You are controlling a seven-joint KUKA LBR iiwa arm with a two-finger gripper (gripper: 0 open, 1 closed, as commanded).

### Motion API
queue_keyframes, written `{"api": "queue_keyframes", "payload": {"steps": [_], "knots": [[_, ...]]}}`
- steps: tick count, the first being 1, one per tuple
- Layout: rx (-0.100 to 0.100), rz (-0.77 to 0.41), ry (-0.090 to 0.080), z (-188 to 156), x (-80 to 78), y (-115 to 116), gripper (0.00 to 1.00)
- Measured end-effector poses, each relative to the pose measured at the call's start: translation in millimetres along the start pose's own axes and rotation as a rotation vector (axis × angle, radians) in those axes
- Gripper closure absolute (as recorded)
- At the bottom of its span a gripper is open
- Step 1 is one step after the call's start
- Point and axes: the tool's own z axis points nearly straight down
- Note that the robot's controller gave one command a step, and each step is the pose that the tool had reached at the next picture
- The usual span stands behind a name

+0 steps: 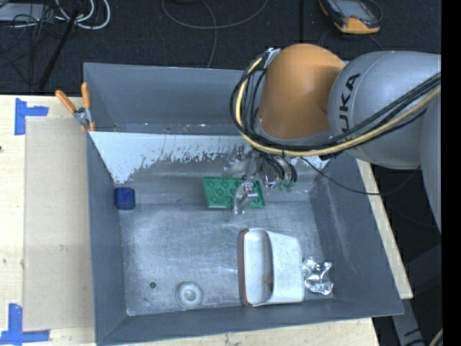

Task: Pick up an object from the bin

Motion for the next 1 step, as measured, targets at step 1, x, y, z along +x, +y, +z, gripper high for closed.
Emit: {"api": "queue_keyframes", "payload": {"steps": [1], "knots": [[0.0, 0.001, 0.006, -5.3, -0.6, 0.0, 1.0]]}}
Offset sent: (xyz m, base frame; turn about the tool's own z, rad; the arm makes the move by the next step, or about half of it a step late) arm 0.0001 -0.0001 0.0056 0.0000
